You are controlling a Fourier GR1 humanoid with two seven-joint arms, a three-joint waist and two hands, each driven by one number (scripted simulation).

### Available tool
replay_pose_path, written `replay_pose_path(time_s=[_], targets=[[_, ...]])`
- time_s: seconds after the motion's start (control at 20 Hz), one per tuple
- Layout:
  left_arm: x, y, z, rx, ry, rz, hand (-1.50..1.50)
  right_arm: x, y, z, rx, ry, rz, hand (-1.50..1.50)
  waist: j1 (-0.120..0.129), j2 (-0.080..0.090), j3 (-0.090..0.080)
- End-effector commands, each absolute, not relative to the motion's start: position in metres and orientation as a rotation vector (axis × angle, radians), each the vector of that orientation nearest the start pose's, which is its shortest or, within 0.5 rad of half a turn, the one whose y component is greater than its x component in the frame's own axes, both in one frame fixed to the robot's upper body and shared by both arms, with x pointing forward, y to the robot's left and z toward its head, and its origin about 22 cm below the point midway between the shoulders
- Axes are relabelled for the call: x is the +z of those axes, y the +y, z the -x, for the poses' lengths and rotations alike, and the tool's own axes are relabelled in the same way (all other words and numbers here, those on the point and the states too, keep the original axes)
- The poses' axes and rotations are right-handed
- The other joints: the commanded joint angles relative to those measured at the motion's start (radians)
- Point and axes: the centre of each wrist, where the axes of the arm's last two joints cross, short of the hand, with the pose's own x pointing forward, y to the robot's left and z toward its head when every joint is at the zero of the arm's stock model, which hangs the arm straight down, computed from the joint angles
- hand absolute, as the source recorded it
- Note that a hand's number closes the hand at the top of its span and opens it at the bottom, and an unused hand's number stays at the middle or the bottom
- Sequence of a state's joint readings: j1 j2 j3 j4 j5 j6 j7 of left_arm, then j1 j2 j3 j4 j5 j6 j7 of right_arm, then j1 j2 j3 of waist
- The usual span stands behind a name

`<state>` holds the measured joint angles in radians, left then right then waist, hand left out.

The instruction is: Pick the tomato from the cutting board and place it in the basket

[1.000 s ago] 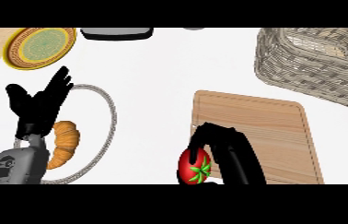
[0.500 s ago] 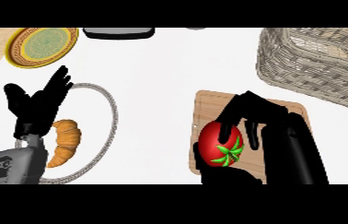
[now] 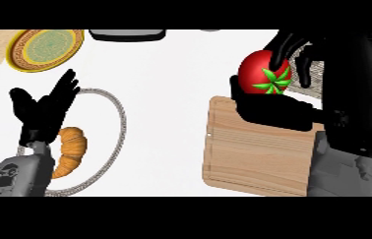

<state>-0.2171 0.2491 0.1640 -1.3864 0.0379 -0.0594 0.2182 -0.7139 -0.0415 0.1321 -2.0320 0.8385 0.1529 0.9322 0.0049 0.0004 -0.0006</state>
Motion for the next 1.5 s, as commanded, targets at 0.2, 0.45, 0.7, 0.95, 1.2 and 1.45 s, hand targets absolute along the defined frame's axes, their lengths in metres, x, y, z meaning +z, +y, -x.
replay_pose_path(time_s=[0.2,0.45,0.7,0.95,1.2,1.45], targets=[[0.039,0.319,-0.307,-0.063,-1.377,-0.189,0.0,0.29,-0.171,-0.308,0.31,-1.631,1.033,1.5,-0.003,0.002,0.0],[0.036,0.304,-0.29,-0.082,-1.377,-0.184,0.0,0.278,-0.22,-0.345,0.243,-1.588,1.118,1.5,0.007,0.003,0.001],[0.038,0.308,-0.286,-0.068,-1.382,-0.193,0.0,0.271,-0.243,-0.35,0.23,-1.583,1.108,1.5,0.0,0.0,0.001],[0.036,0.304,-0.294,-0.073,-1.392,-0.204,0.0,0.245,-0.303,-0.373,0.256,-1.565,1.154,1.5,0.003,0.002,0.001],[0.032,0.303,-0.296,-0.061,-1.382,-0.182,0.0,0.227,-0.327,-0.387,0.192,-1.597,1.085,1.5,0.002,0.003,0.001],[0.043,0.316,-0.297,-0.075,-1.399,-0.19,0.0,0.188,-0.337,-0.388,0.022,-1.501,1.257,1.5,0.005,0.007,0.001]])
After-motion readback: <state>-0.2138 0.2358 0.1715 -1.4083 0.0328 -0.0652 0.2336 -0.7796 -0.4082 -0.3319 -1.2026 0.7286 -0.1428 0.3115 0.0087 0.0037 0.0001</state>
